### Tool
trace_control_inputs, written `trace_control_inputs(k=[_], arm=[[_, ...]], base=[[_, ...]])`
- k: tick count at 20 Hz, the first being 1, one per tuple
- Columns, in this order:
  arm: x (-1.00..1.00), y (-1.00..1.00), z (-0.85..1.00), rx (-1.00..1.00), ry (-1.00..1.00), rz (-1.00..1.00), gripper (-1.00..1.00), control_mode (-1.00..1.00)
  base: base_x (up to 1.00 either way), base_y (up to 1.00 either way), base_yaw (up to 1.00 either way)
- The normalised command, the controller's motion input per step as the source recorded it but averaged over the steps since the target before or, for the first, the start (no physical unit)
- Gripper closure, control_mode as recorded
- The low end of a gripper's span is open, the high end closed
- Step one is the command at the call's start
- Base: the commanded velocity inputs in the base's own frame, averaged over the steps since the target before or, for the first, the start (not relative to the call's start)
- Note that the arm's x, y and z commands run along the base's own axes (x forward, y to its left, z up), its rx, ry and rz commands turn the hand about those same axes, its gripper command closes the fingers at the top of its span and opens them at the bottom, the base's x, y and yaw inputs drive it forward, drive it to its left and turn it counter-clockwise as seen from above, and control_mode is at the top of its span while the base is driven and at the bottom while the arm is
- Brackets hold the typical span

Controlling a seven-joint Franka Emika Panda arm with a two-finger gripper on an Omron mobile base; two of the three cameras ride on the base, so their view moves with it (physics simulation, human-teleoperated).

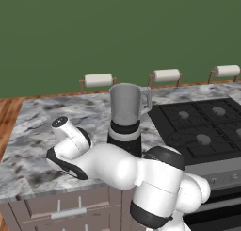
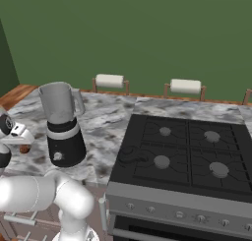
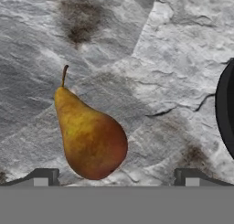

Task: Open the blender lid, put the pear in the blender, close the lid, and start the blender.

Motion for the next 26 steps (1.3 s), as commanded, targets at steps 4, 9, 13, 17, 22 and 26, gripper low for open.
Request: trace_control_inputs(k=[4, 9, 13, 17, 22, 26], arm=[[0.02, 0.05, -0.22, 0.00, 0.00, 0.00, -1.00, -1.00], [0.06, 0.15, -0.17, 0.00, 0.00, 0.00, -1.00, -1.00], [0.11, 0.13, -0.11, 0.00, 0.00, 0.00, -1.00, -1.00], [0.17, 0.04, -0.11, 0.00, 0.00, 0.00, -1.00, -1.00], [0.17, 0.00, -0.12, 0.00, 0.00, 0.00, -1.00, -1.00], [0.04, 0.00, -0.20, 0.00, 0.00, 0.00, 1.00, -1.00]], base=[[0.00, 0.00, 0.00], [0.00, 0.00, 0.00], [0.00, 0.00, 0.00], [0.00, 0.00, 0.00], [0.00, 0.00, 0.00], [0.00, 0.00, 0.00]])
